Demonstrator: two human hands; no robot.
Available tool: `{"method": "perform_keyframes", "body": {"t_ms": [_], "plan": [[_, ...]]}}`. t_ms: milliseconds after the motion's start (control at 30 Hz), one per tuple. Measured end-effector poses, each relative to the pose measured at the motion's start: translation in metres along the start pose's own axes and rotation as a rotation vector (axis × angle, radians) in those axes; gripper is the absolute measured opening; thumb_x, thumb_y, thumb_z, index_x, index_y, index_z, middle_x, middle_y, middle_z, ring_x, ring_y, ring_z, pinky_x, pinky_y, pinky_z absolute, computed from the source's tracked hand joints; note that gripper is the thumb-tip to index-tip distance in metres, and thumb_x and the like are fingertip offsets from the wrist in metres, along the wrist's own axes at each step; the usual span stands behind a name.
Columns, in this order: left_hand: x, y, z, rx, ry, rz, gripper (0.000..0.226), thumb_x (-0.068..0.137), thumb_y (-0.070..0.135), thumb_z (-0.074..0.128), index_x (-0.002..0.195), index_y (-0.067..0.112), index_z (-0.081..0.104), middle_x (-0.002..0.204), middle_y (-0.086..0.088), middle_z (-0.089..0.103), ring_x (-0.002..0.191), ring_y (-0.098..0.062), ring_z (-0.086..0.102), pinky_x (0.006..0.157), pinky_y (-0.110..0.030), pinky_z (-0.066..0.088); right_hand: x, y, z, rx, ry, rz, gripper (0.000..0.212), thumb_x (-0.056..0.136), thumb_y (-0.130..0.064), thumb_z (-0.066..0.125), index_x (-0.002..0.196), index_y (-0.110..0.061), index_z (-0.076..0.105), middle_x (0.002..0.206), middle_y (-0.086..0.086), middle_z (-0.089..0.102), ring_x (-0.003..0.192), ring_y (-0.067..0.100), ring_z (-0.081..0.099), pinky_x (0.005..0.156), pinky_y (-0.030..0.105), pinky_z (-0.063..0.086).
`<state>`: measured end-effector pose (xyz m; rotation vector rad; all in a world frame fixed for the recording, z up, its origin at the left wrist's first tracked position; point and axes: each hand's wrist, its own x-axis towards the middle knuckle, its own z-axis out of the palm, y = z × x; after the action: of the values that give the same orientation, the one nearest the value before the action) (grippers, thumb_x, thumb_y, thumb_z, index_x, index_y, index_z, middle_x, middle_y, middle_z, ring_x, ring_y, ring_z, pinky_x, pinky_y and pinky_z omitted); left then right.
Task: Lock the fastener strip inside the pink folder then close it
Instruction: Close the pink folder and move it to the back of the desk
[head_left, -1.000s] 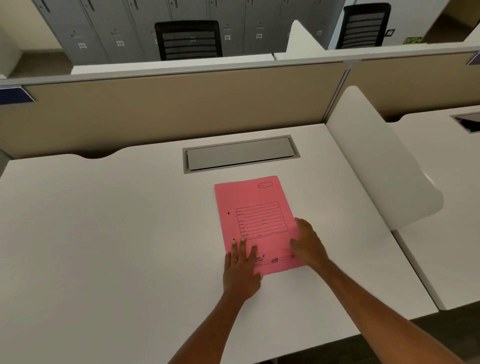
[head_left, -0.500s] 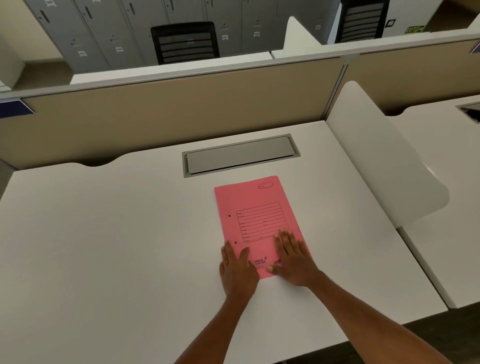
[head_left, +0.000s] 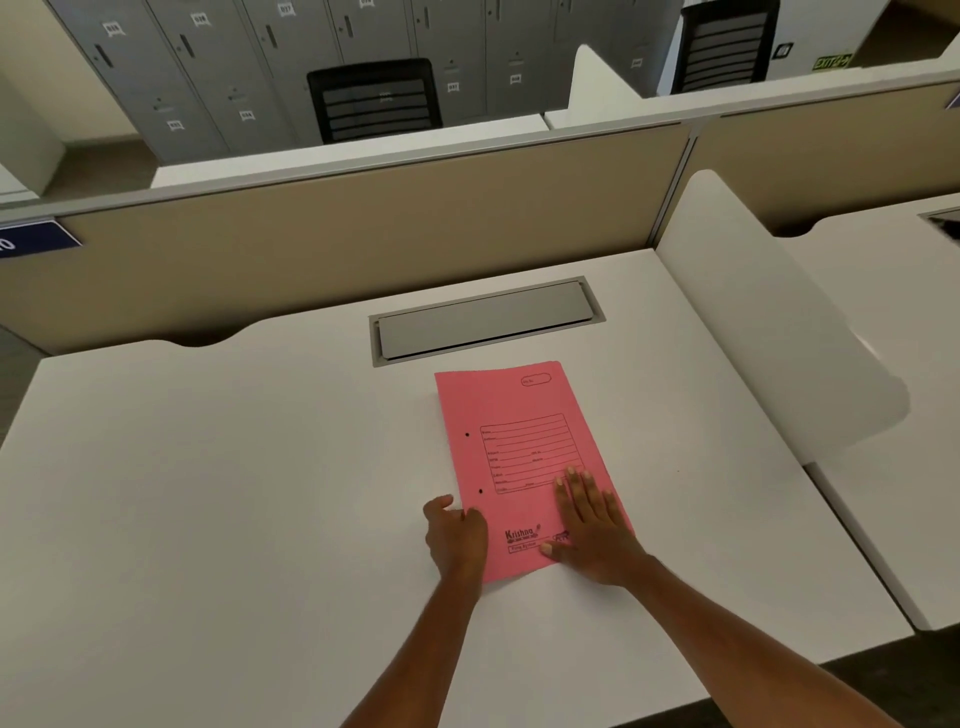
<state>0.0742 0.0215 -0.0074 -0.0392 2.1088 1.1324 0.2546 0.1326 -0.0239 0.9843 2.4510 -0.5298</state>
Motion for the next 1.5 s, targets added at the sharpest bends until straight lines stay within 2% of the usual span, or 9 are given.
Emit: {"method": "perform_keyframes", "body": {"t_ms": [267, 433, 567, 733, 867, 1000, 1133, 1333, 1500], "plan": [[-0.016, -0.018, -0.003, 0.012, -0.187, 0.082, 0.044, 0.101, 0.002, 0.056, 0.138, 0.025, 0.057, 0.133, -0.005, 0.072, 0.103, -0.02, 0.071, 0.055, -0.013, 0.054, 0.0, 0.001, 0.004, 0.024, 0.023, 0.003, 0.11, 0.1, -0.076, 0.034, 0.163, -0.007, -0.024, 0.171, 0.017, -0.031, 0.161, 0.038, -0.025, 0.131, 0.054, -0.01], [-0.019, -0.003, -0.016, -0.04, -0.213, 0.142, 0.05, 0.102, 0.001, 0.055, 0.147, 0.024, 0.057, 0.132, -0.006, 0.075, 0.112, -0.027, 0.076, 0.083, -0.038, 0.069, 0.003, -0.007, -0.011, 0.29, 0.029, 0.013, 0.117, 0.097, -0.072, 0.052, 0.166, -0.01, -0.019, 0.176, 0.009, -0.024, 0.164, 0.029, -0.019, 0.134, 0.052, -0.001], [-0.008, 0.011, -0.047, -0.133, -0.23, 0.197, 0.048, 0.102, 0.0, 0.06, 0.144, 0.022, 0.06, 0.126, -0.008, 0.079, 0.111, -0.029, 0.078, 0.096, -0.055, 0.067, 0.009, -0.02, -0.028, 0.728, 0.226, 0.182, 0.122, 0.091, -0.043, 0.08, 0.169, -0.014, -0.01, 0.179, 0.008, -0.009, 0.166, 0.027, -0.003, 0.133, 0.052, 0.017], [0.022, 0.033, -0.106, -0.249, -0.229, 0.254, 0.043, 0.103, 0.004, 0.068, 0.137, 0.029, 0.061, 0.114, 0.004, 0.085, 0.098, -0.017, 0.084, 0.072, -0.03, 0.069, 0.024, -0.034, -0.055, 1.11, 0.309, 0.381, 0.101, 0.09, -0.03, 0.085, 0.168, -0.015, 0.023, 0.17, 0.009, 0.035, 0.154, 0.032, 0.04, 0.123, 0.05, 0.041], [0.049, 0.047, -0.149, -0.283, -0.214, 0.288, 0.043, 0.1, 0.008, 0.074, 0.135, 0.03, 0.063, 0.11, 0.011, 0.086, 0.098, -0.015, 0.084, 0.066, -0.026, 0.067, 0.042, -0.053, -0.069, 1.381, 0.159, 0.317, 0.057, 0.091, -0.017, 0.082, 0.143, -0.01, 0.059, 0.128, 0.008, 0.076, 0.108, 0.026, 0.076, 0.085, 0.039, 0.061], [0.078, 0.057, -0.184, -0.277, -0.171, 0.292, 0.048, 0.099, 0.006, 0.075, 0.142, 0.023, 0.061, 0.109, 0.008, 0.086, 0.094, -0.016, 0.084, 0.067, -0.029, 0.069, 0.062, -0.088, -0.082, 1.409, 0.089, 0.2, 0.018, 0.096, -0.002, 0.069, 0.112, -0.005, 0.077, 0.094, 0.011, 0.084, 0.079, 0.022, 0.076, 0.074, 0.037, 0.062], [0.109, 0.066, -0.211, -0.241, -0.09, 0.317, 0.051, 0.1, 0.002, 0.072, 0.147, 0.015, 0.059, 0.121, -0.006, 0.08, 0.104, -0.028, 0.079, 0.069, -0.029, 0.068, 0.087, -0.128, -0.093, 1.393, 0.12, 0.153, 0.016, 0.095, 0.003, 0.066, 0.103, -0.004, 0.078, 0.101, 0.022, 0.081, 0.079, 0.027, 0.074, 0.076, 0.041, 0.065], [0.165, 0.075, -0.238, -0.112, 0.043, 0.291, 0.05, 0.099, -0.004, 0.064, 0.147, 0.01, 0.061, 0.132, -0.016, 0.074, 0.122, -0.044, 0.07, 0.103, -0.06, 0.06, 0.13, -0.175, -0.102, 1.332, 0.153, 0.132, 0.017, 0.094, 0.004, 0.066, 0.105, 0.0, 0.078, 0.1, 0.022, 0.082, 0.073, 0.024, 0.074, 0.076, 0.039, 0.068], [0.207, 0.082, -0.25, -0.009, 0.118, 0.294, 0.051, 0.099, -0.001, 0.066, 0.148, 0.011, 0.061, 0.134, -0.019, 0.074, 0.121, -0.044, 0.07, 0.108, -0.061, 0.058, 0.164, -0.202, -0.102, 1.287, 0.174, 0.173, 0.013, 0.091, 0.004, 0.069, 0.099, -0.001, 0.078, 0.098, 0.017, 0.082, 0.062, 0.019, 0.072, 0.07, 0.031, 0.067]]}}
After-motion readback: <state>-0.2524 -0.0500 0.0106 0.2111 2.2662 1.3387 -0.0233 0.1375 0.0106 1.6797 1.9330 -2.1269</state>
